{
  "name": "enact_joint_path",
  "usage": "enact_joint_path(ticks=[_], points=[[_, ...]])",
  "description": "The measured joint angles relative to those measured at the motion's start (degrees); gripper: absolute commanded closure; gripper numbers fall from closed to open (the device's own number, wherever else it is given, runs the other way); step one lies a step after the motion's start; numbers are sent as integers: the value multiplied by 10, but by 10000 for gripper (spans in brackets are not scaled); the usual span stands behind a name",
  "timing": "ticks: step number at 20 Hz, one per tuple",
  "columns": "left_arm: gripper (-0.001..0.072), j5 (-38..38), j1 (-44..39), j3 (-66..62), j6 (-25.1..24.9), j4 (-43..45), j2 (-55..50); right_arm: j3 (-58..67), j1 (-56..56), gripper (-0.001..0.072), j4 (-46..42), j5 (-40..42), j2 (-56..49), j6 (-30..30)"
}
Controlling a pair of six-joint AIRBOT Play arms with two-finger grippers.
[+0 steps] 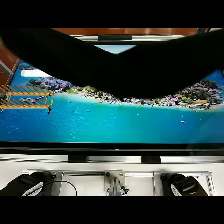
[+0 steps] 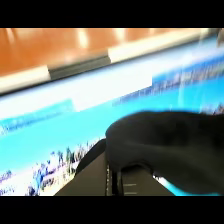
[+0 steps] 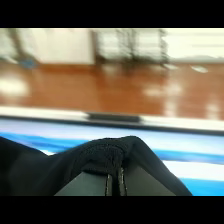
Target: Fold the shirts.
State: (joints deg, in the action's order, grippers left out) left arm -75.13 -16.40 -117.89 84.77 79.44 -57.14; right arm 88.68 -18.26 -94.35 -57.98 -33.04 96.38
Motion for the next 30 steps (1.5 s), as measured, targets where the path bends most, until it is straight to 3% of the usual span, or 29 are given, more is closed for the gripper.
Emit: enact_joint_path(ticks=[4,9,12,18,21,24,30], points=[[670,-8,0,-9,13,19,53,10,0,652,23,-32,22,4],[670,-61,0,49,32,67,70,4,0,651,-52,-191,-6,-6],[670,-65,0,134,33,75,73,-30,0,651,-42,-236,-32,-39],[670,62,0,238,34,87,73,-77,0,651,-32,-200,-102,-118],[670,119,-3,248,33,89,78,-78,0,651,-36,-147,-121,-131],[671,133,-6,249,25,90,99,-56,0,651,-35,-145,-112,-130],[671,-4,-7,293,51,90,133,-57,0,651,-3,-273,-57,-104]])
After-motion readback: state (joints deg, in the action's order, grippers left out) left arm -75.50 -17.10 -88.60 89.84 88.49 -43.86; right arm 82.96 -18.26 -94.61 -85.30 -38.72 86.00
